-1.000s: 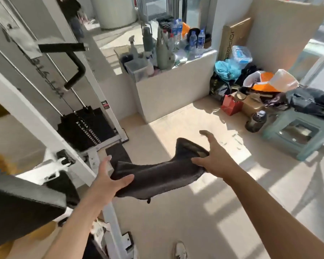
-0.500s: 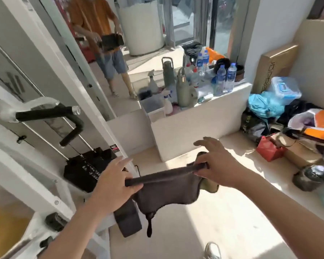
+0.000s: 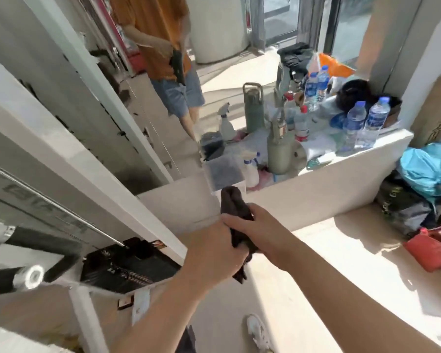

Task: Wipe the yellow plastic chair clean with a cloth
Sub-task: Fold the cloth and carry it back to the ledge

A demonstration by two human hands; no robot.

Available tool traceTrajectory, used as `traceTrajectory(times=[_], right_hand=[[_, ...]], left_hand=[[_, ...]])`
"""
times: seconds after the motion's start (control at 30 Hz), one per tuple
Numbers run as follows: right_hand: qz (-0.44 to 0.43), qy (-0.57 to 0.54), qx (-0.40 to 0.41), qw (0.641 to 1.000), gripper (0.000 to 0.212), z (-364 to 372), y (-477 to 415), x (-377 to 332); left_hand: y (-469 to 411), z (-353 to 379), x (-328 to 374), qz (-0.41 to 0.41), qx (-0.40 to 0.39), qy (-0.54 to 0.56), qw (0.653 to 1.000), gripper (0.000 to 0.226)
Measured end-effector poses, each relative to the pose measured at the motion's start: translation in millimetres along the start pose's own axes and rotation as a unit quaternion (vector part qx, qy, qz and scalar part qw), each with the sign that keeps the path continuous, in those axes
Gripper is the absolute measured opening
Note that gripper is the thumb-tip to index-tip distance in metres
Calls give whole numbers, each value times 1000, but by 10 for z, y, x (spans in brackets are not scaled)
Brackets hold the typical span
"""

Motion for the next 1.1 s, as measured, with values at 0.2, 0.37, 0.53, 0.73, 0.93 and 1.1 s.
traceTrajectory(times=[0.2, 0.37, 0.53, 0.73, 0.93, 1.1], right_hand=[[1, 90, 32, 995, 20, -251, -1136, -361], [37, 111, -114, 987, 24, -428, -1991, -773], [77, 210, -225, 948, 30, -532, -3090, -986], [14, 433, -246, 867, 64, -529, -4231, -921], [-172, 667, -103, 718, 57, -366, -4885, -682], [-237, 743, -190, 596, 51, -289, -4502, -260]], left_hand=[[-822, 17, -398, -21, -150, 318, 936, 47], [-1700, 78, -988, -114, -62, 376, 917, 71], [-2400, 517, -1242, -220, -104, 563, 790, 33], [-3046, 991, -1443, -362, 16, 681, 636, 27], [-3566, 1430, -1754, -384, 119, 456, 794, 38], [-3596, 1521, -1632, -327, 148, 115, 926, 47]])
Point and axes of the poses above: each hand's wrist, its own y-axis away from the middle knuckle, its own z-axis out of the palm, x = y × z, the point moved 4 cm from there along -y, towards the middle knuckle, and after that the axes turned 1 degree about -z, right-handed, at the moved point
